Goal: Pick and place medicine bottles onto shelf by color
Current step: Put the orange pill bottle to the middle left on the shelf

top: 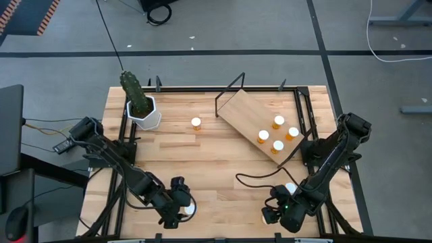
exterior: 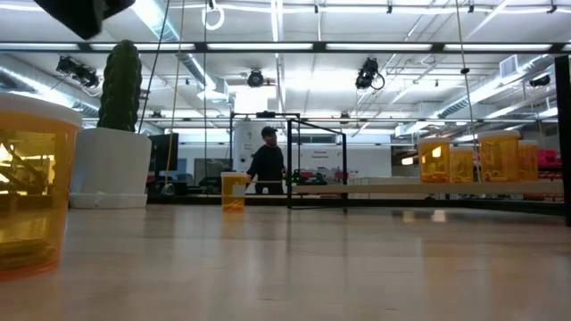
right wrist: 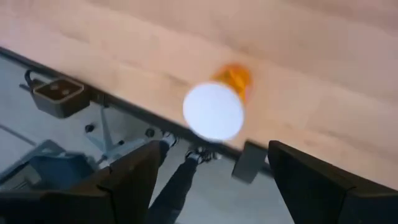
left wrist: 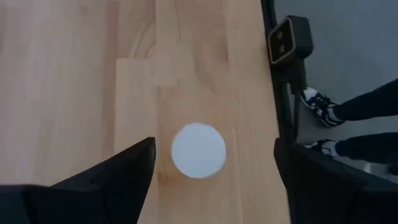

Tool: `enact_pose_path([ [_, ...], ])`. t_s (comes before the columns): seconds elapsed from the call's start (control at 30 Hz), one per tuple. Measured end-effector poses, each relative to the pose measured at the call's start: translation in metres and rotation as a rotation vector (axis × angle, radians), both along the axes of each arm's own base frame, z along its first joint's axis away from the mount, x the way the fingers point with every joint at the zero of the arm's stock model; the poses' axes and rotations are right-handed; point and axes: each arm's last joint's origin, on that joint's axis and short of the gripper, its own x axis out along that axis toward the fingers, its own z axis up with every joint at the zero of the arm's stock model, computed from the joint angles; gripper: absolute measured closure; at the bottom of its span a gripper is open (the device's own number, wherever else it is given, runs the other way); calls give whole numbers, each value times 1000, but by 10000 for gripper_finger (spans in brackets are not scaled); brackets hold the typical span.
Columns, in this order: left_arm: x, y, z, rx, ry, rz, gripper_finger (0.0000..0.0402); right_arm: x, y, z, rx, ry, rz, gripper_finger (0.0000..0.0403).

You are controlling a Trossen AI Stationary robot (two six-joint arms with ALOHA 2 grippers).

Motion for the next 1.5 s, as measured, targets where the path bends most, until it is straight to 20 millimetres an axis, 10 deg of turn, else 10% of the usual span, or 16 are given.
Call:
enact_pose_path([
  [0.33, 8, -10, -18, 79, -17, -108, 67, 0, -4, -1, -136, -77, 121, 98],
  [0.97, 15, -12, -39, 212, -1, -185, 67, 3, 6, 5, -601, -486, 1117, 98],
  [1.5, 15, -13, -40, 143, 20, -88, 67, -15, 9, -32, -693, -556, 1263, 93],
])
